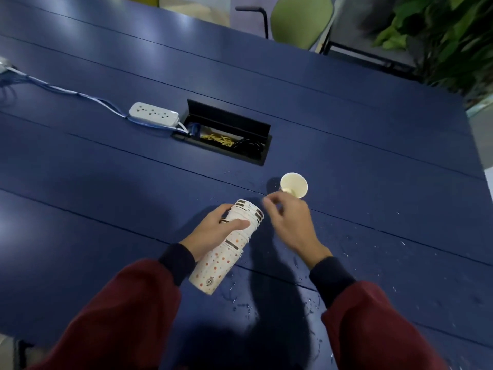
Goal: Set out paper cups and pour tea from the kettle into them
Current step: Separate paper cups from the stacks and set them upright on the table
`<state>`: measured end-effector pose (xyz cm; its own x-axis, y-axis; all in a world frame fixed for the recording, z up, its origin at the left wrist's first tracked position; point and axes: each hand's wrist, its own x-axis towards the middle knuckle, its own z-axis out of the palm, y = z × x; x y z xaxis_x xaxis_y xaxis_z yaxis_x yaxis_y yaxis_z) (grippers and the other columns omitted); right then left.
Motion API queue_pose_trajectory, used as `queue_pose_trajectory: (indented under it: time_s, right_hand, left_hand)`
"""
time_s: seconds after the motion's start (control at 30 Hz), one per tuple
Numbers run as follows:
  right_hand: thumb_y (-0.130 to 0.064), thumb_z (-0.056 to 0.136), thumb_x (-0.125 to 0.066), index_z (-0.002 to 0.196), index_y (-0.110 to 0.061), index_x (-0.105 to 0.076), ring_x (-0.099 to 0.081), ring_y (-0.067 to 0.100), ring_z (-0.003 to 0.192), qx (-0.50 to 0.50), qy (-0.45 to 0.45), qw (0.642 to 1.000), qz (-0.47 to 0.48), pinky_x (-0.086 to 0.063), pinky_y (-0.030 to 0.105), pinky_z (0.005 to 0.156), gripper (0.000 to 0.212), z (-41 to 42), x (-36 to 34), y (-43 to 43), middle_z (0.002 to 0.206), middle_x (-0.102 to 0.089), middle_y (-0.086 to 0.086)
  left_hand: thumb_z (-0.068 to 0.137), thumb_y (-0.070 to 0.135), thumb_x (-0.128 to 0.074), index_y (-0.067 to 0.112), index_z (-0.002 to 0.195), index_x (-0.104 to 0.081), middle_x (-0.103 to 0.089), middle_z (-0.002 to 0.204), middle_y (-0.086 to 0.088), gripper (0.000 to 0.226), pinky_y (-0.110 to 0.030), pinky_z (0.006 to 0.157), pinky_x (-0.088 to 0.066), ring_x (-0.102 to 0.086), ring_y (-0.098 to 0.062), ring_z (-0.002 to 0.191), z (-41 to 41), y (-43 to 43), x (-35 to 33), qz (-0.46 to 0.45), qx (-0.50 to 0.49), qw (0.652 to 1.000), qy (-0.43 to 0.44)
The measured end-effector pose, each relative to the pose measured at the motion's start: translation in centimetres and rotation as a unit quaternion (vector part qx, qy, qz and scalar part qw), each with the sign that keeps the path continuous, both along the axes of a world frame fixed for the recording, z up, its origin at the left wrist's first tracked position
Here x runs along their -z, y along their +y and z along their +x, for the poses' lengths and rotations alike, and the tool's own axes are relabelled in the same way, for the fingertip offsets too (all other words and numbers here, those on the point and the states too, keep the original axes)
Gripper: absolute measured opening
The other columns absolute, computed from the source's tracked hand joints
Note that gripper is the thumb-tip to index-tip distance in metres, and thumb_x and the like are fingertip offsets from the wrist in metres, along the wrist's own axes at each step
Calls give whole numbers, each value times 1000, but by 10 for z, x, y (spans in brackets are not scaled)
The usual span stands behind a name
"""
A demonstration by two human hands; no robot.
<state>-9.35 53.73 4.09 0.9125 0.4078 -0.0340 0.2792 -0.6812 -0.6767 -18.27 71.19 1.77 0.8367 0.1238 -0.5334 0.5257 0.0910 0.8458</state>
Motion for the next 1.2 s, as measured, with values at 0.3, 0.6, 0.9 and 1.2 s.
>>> queue_pose_trajectory:
  time_s: [0.3, 0.6, 0.9, 1.2]
  right_hand:
    - [-25, 104, -54, 78, -9, -64, -59, 23, 59, 16, 54, 997, 50, -47, 38, 60, 32, -6, 4, 17, 63, -62, -1]
    - [-1, 97, -51, 114, 1, -68, -63, 40, 99, -29, -16, 996, -77, -51, 49, 85, 24, 31, 21, 42, 111, -70, 20]
    - [-19, 97, -62, 108, -10, -68, -64, 28, 83, -33, -147, 988, -33, -50, 39, 64, 16, 14, 26, 48, 106, -66, 5]
    - [-37, 102, -53, 69, -11, -56, -57, 21, 52, -17, 2, 1000, 20, -48, 43, 56, 43, -24, 38, 14, 57, -56, -2]
  left_hand:
    - [88, 25, -73, 31, 122, -59, -76, 102, -6, 37, -44, 78, -61, -74, -28, 87, 0, 12, 7, -38, 58, 998, 9]
    - [81, 41, -77, 20, 115, -64, -76, 102, -9, 42, -47, 82, -59, -74, -29, 89, 0, 26, 20, -49, 29, 998, 42]
    - [85, 37, -76, 16, 115, -64, -75, 101, -12, 38, -43, 72, -59, -74, -30, 84, 12, 28, 19, -81, 25, 996, 41]
    - [76, 45, -80, 26, 116, -66, -75, 105, -6, 46, -52, 85, -59, -74, -30, 93, 1, 14, 28, -70, 66, 995, 40]
